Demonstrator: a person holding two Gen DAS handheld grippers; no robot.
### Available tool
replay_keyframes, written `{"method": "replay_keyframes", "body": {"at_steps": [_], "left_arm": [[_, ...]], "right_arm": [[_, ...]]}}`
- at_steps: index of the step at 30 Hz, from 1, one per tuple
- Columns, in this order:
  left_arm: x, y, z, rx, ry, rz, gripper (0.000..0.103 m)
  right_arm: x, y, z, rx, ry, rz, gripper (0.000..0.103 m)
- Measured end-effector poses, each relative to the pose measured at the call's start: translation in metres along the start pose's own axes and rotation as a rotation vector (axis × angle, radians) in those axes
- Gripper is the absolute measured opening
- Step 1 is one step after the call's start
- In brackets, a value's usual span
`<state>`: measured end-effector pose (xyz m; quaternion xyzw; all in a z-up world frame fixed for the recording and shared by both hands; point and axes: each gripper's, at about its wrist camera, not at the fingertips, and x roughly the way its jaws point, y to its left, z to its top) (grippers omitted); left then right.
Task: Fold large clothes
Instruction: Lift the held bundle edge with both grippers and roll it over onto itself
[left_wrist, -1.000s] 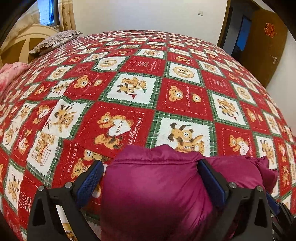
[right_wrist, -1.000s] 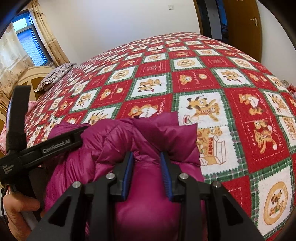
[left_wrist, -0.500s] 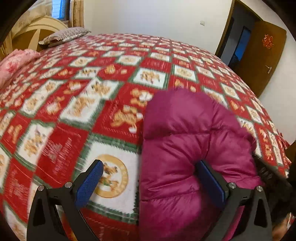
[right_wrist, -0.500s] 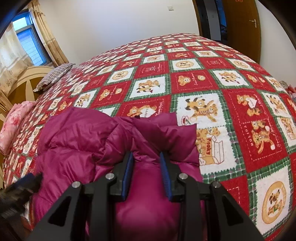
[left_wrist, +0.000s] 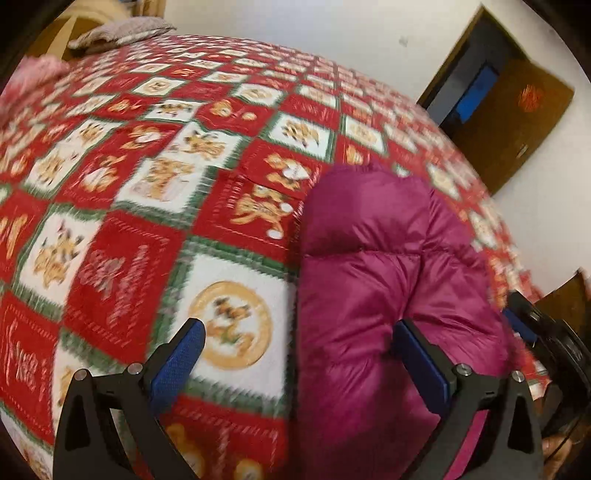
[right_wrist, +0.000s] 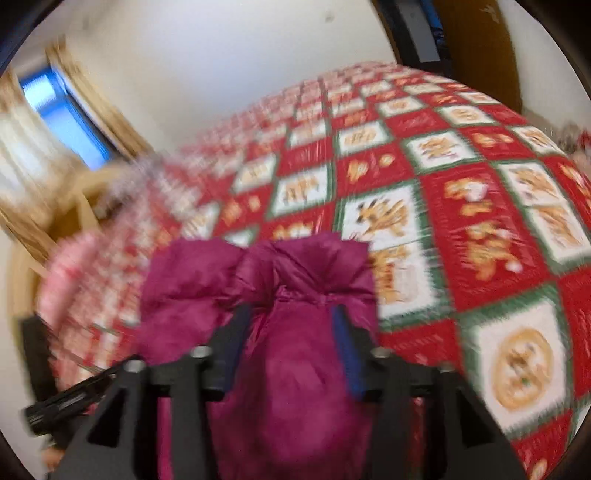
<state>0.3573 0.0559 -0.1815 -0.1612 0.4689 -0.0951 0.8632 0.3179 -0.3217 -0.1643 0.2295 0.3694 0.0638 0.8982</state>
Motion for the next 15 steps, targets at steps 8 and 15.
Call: {"method": "replay_keyframes", "body": {"at_steps": [8, 15], "left_arm": [[-0.003, 0.006, -0.005, -0.098, -0.014, -0.169, 0.102], [0.022, -0.022, -0.016, -0.064, 0.058, -0.29, 0.102]], "right_arm": [[-0.033, -0.033, -0.026, 0.074, 0.015, 0.064, 0.077], [0.008, -0.007, -0.044, -0.018, 0.139, 0.135, 0.077]]}}
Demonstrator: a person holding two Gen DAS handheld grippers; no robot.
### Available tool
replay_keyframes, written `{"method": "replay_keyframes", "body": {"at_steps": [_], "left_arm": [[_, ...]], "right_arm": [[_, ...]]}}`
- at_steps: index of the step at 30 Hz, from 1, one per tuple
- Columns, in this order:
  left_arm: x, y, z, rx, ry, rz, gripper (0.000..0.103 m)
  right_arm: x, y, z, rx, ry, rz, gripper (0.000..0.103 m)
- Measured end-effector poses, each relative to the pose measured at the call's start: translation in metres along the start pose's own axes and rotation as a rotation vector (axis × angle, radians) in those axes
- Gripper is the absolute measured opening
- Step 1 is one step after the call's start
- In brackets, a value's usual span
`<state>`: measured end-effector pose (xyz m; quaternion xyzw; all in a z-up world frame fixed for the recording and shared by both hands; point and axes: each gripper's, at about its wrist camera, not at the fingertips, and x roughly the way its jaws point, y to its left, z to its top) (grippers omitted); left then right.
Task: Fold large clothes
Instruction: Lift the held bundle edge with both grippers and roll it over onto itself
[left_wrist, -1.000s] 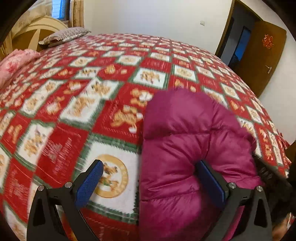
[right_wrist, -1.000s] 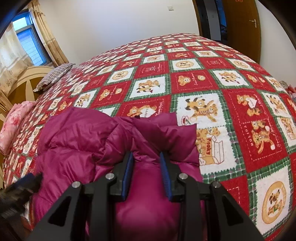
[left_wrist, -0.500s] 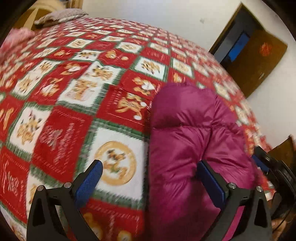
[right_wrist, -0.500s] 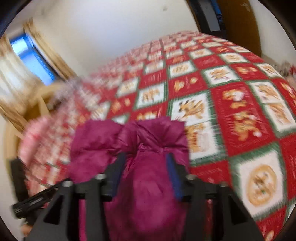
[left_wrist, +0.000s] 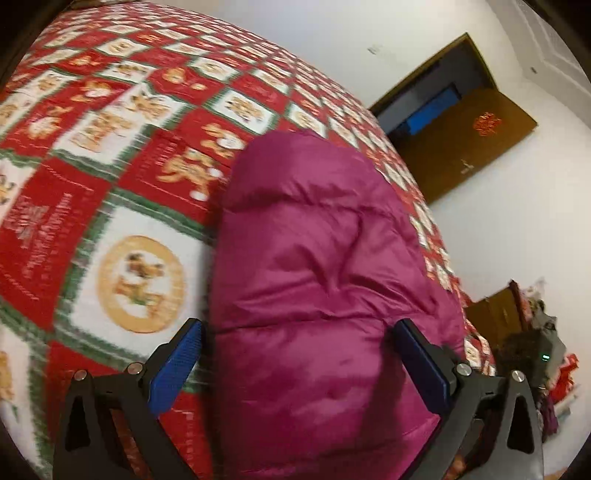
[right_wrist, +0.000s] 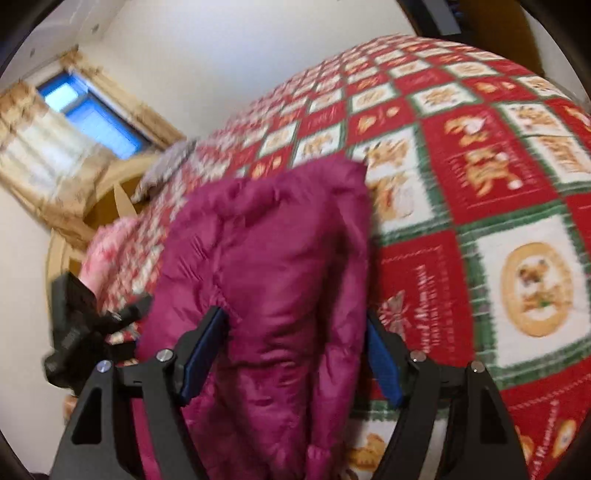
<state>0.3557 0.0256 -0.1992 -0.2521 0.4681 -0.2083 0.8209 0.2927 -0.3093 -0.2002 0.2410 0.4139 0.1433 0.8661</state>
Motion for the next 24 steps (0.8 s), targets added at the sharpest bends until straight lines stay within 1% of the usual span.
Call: {"method": "replay_keyframes", "body": {"at_steps": [4, 5, 8, 12, 13, 14, 15, 16, 17, 19, 20, 22, 24], "left_arm": [[0.008, -0.007, 0.001, 0.035, 0.005, -0.004, 0.102], [0.011, -0.011, 0.0, 0.057, 0.008, 0.005, 0.102], [0.017, -0.017, -0.001, 0.087, 0.001, 0.021, 0.102], [0.025, -0.02, 0.001, 0.156, 0.006, 0.052, 0.102], [0.024, -0.02, 0.0, 0.174, 0.005, 0.059, 0.102], [0.025, -0.022, -0.001, 0.186, 0.003, 0.063, 0.102], [0.025, -0.022, -0.002, 0.195, 0.002, 0.067, 0.101], [0.025, -0.023, -0.002, 0.206, 0.002, 0.07, 0.099], [0.023, -0.024, -0.004, 0.218, 0.002, 0.074, 0.097], [0.021, -0.024, -0.008, 0.23, 0.002, 0.075, 0.09], [0.017, -0.022, -0.011, 0.231, 0.002, 0.072, 0.089], [0.009, -0.02, -0.017, 0.222, -0.002, 0.059, 0.083], [0.003, -0.016, -0.021, 0.201, -0.007, 0.034, 0.08]], "right_arm": [[0.009, -0.002, 0.001, 0.019, -0.013, 0.03, 0.078], [0.011, 0.0, 0.0, 0.014, -0.024, 0.012, 0.079], [0.017, 0.011, 0.0, -0.051, -0.01, -0.02, 0.079], [0.028, 0.019, 0.0, -0.073, 0.001, -0.029, 0.074], [0.029, 0.021, -0.001, -0.076, 0.003, -0.03, 0.07], [0.03, 0.024, -0.002, -0.082, 0.013, -0.031, 0.062], [0.031, 0.027, -0.003, -0.083, 0.024, -0.024, 0.057], [0.031, 0.03, -0.004, -0.084, 0.033, -0.017, 0.049], [0.032, 0.033, -0.006, -0.086, 0.046, -0.014, 0.046], [0.032, 0.039, -0.011, -0.098, 0.051, -0.038, 0.043], [0.031, 0.041, -0.012, -0.096, 0.053, -0.044, 0.041], [0.028, 0.046, -0.016, -0.086, 0.054, -0.048, 0.038], [0.021, 0.053, -0.025, -0.089, 0.044, -0.045, 0.035]]}}
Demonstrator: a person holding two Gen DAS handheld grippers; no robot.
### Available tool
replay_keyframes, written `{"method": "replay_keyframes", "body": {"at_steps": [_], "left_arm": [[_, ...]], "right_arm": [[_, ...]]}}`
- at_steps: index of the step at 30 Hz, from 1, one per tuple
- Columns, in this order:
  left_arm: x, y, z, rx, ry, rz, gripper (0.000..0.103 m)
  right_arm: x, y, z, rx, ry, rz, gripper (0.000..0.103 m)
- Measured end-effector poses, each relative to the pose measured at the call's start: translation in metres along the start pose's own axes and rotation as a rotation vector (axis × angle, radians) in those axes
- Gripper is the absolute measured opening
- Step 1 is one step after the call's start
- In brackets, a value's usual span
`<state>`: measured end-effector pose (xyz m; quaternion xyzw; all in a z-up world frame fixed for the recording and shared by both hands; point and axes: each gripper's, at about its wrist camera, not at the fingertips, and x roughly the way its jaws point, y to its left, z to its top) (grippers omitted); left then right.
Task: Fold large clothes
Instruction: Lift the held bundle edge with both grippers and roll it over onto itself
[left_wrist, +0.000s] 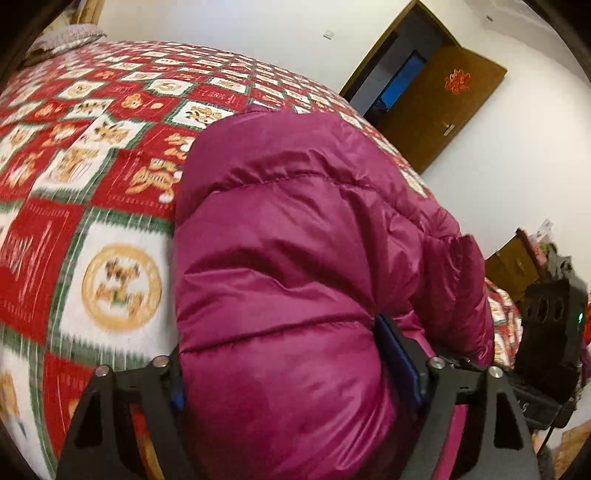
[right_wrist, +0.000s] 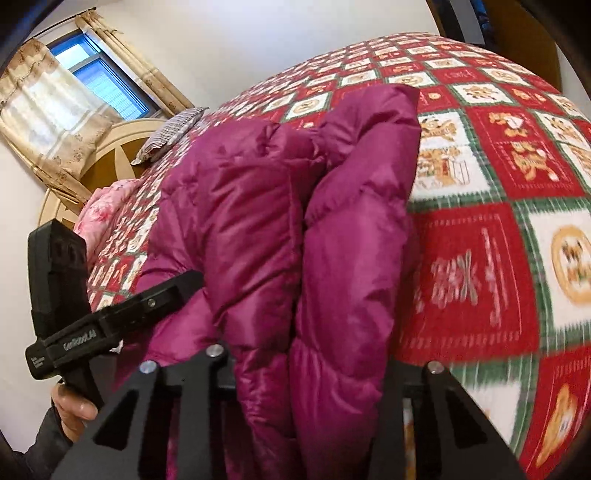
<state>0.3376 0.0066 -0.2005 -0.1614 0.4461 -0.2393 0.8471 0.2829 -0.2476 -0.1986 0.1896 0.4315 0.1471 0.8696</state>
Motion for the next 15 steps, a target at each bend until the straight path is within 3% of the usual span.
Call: {"method": "replay_keyframes", "body": {"at_steps": [6, 15], "left_arm": [[-0.016, -0.017, -0.006, -0.026, 0.001, -0.069, 0.074], [-0.008, -0.119, 0.014, 0.108, -0.005, -0.226, 0.072]], "right_arm": [[-0.033, 0.009, -0.022, 0.015, -0.044, 0.013, 0.031], [-0.126, -0.022, -0.02, 0.039, -0.203, -0.055, 0.03]]}}
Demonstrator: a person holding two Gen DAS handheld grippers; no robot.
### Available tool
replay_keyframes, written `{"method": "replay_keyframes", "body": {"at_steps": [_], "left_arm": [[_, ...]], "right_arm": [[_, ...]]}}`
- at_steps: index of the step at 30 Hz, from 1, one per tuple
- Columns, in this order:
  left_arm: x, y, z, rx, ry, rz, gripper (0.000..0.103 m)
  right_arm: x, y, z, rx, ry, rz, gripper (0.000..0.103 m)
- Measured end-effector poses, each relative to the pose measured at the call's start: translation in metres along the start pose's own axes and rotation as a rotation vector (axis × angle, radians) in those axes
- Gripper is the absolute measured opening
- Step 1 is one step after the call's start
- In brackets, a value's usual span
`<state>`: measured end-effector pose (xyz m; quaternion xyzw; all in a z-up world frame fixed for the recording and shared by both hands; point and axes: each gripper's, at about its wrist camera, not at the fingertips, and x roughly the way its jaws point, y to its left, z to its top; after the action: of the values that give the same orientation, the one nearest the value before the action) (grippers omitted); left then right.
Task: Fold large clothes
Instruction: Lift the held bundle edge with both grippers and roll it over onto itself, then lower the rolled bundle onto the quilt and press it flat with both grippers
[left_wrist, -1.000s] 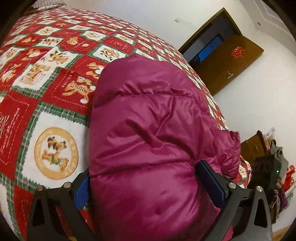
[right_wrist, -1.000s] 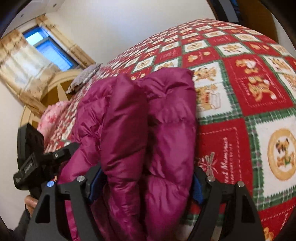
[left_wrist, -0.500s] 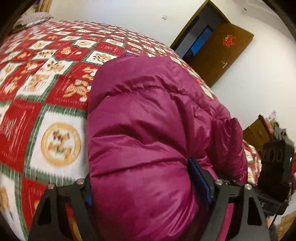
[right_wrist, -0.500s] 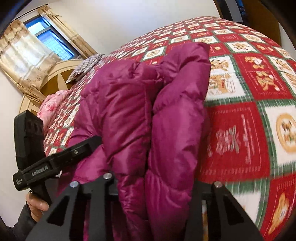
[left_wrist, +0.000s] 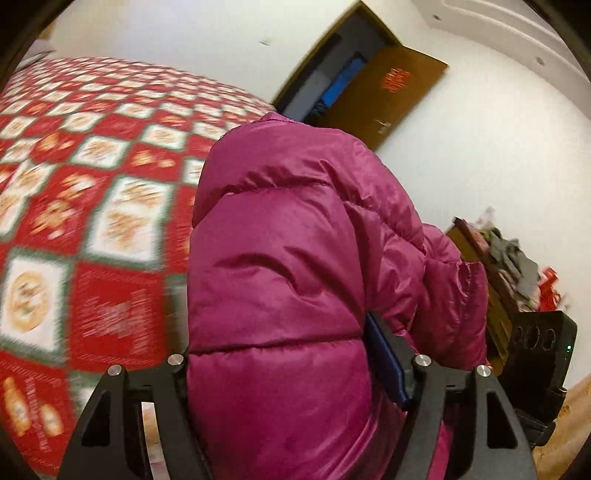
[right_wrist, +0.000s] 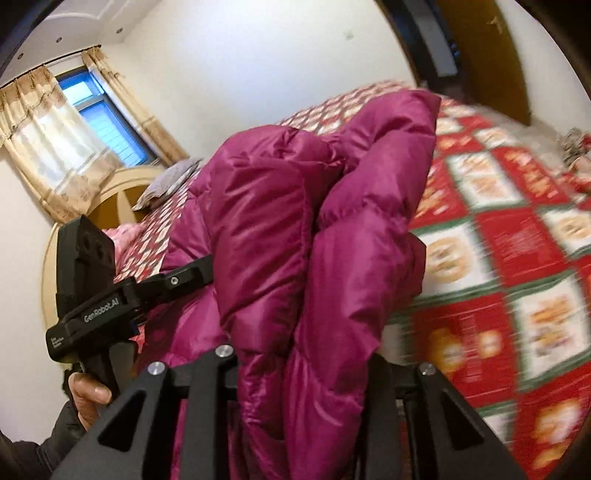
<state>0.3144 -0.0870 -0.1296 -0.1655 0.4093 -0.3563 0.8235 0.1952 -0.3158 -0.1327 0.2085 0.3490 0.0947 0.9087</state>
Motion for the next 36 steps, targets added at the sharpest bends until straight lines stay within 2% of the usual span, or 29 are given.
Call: {"method": "replay_keyframes", "body": {"at_steps": [3, 7, 14, 19, 23, 28, 36], "left_arm": [[0.024, -0.028, 0.006, 0.019, 0.019, -0.029, 0.072], [0.063, -0.059, 0.012, 0.035, 0.053, -0.032, 0.072], [0.121, -0.094, 0.013, 0.033, 0.108, 0.003, 0.071], [0.157, -0.111, 0.009, 0.039, 0.128, 0.109, 0.071], [0.183, -0.114, 0.012, 0.083, 0.135, 0.221, 0.07], [0.2, -0.119, 0.014, 0.142, 0.119, 0.313, 0.071], [0.217, -0.122, 0.006, 0.21, 0.105, 0.416, 0.08]], "right_arm": [[-0.022, -0.021, 0.013, -0.001, -0.025, -0.062, 0.03], [-0.036, -0.053, 0.026, -0.001, -0.034, -0.152, 0.03], [-0.03, -0.113, 0.044, 0.053, 0.0, -0.206, 0.03], [-0.011, -0.154, 0.053, 0.099, 0.055, -0.208, 0.03], [0.014, -0.181, 0.06, 0.14, 0.091, -0.202, 0.03], [0.022, -0.19, 0.066, 0.144, 0.095, -0.203, 0.03], [0.001, -0.201, 0.058, 0.201, 0.049, -0.214, 0.05]]}}
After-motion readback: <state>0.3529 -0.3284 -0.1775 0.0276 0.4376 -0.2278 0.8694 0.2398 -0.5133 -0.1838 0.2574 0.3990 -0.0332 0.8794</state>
